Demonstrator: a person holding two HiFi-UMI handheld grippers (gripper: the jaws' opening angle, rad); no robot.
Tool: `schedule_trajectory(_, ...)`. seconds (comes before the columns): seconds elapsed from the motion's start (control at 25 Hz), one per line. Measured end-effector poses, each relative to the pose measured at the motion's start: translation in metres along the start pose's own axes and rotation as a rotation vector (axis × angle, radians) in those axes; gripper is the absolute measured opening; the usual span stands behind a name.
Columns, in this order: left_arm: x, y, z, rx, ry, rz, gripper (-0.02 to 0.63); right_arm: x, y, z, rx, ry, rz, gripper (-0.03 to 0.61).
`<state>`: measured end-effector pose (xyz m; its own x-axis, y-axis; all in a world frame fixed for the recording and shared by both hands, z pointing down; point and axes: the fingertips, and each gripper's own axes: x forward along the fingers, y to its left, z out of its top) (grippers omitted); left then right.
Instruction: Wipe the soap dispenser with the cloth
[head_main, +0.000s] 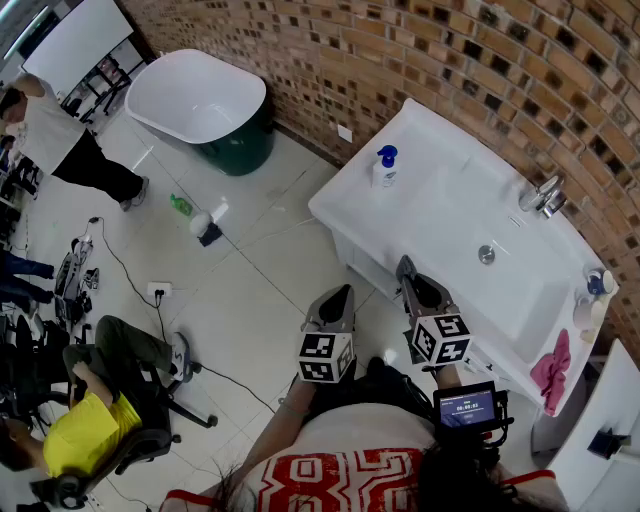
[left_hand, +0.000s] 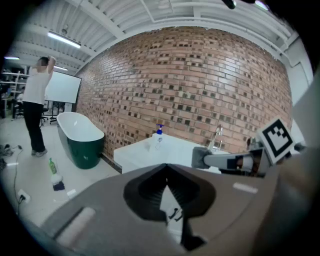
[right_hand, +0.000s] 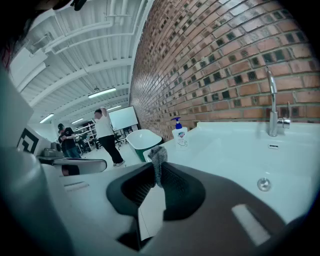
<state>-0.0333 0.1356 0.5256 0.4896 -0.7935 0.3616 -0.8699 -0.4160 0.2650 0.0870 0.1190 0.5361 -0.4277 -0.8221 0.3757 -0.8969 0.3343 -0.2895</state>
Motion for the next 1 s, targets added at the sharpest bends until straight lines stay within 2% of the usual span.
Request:
schedule_trajectory(0.16, 0.041, 0.043, 0.027, 0.051, 0.027, -0.044, 0.003, 0.057, -0.003, 0.025, 0.009, -0.023, -0.036, 0.048)
schedule_trajectory(0.36, 0.088, 0.085, 0.084, 0.047, -0.007, -0.101, 0.003, 0.110, -0.008, 0.062, -0.014, -0.047, -0.107, 0.048)
schedule_trajectory(0.64, 0.129, 0.097, 0.094, 0.032, 0.037, -0.158, 0.003, 0.152, -0.022, 0.079, -0.072, 0.013, -0.138, 0.048)
schedule_trajectory(0.8, 0.146, 0.102, 0.098, 0.021, 0.039, -0.144, 0.003, 0.167, -0.032, 0.084, -0.130, 0.048, -0.116, 0.048)
schedule_trajectory(1.0, 0.157, 0.106, 0.107, -0.021, 0.000, -0.083, 0.003, 0.180, -0.046, 0.081, -0.169, 0.099, -0.064, 0.048)
